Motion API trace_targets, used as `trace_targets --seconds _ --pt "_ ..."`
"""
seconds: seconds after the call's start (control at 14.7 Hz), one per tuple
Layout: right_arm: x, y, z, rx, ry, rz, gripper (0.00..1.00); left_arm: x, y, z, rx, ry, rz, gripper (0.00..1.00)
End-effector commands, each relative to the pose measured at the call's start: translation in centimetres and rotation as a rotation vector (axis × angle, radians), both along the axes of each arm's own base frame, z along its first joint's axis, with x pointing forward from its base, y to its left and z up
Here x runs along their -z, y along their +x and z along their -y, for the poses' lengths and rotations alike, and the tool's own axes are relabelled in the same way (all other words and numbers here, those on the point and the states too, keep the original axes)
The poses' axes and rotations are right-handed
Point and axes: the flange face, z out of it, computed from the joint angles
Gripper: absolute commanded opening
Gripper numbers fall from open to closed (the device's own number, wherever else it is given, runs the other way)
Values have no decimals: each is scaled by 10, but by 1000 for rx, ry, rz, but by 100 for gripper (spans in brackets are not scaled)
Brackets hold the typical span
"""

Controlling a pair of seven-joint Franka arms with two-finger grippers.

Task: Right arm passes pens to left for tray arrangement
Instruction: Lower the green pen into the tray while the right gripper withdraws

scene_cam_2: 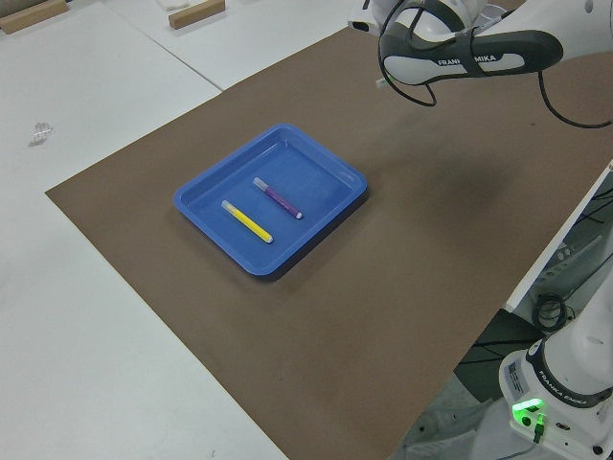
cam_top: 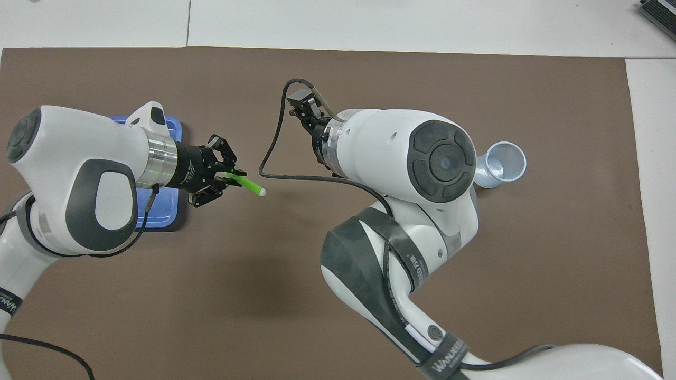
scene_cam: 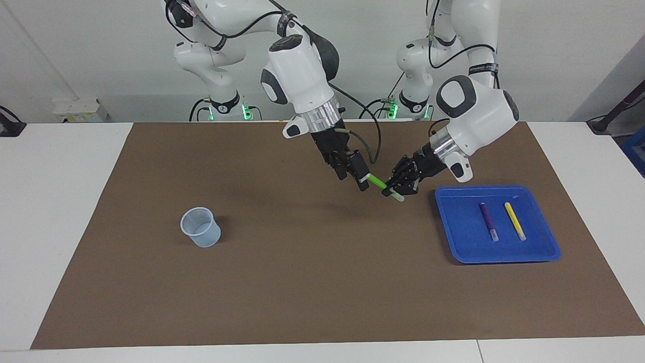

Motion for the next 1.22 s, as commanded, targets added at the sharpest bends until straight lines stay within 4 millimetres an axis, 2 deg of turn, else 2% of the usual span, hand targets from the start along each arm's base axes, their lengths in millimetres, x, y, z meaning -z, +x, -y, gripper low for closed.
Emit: trace_targets --seconds 0.0,0.14,0.2,0.34,0.48,0.61,0.75,0.95,1.15 --pt "-12 7 19 -69 -47 -20 100 8 -20 -30 198 92 74 0" --pt "-12 11 33 -109 -89 -43 100 17 -28 -49 379 111 144 0" --pt "-17 11 36 -140 -105 -42 100 20 -29 -62 408 118 161 0" --pt "-18 13 49 -181 -137 -52 100 22 -28 -77 450 129 181 0" --pt "-22 12 52 -203 -150 -48 100 21 -22 -95 645 253 234 0" --pt "-24 14 65 -232 -173 -55 100 18 -9 -120 812 396 297 0" --pt "-27 13 74 -289 -202 -50 100 27 5 -143 906 426 314 0" --pt "-30 13 77 -311 -214 -39 100 56 37 -175 990 415 286 0" --pt "-32 9 86 -476 -292 -22 100 69 59 -185 986 375 275 0"
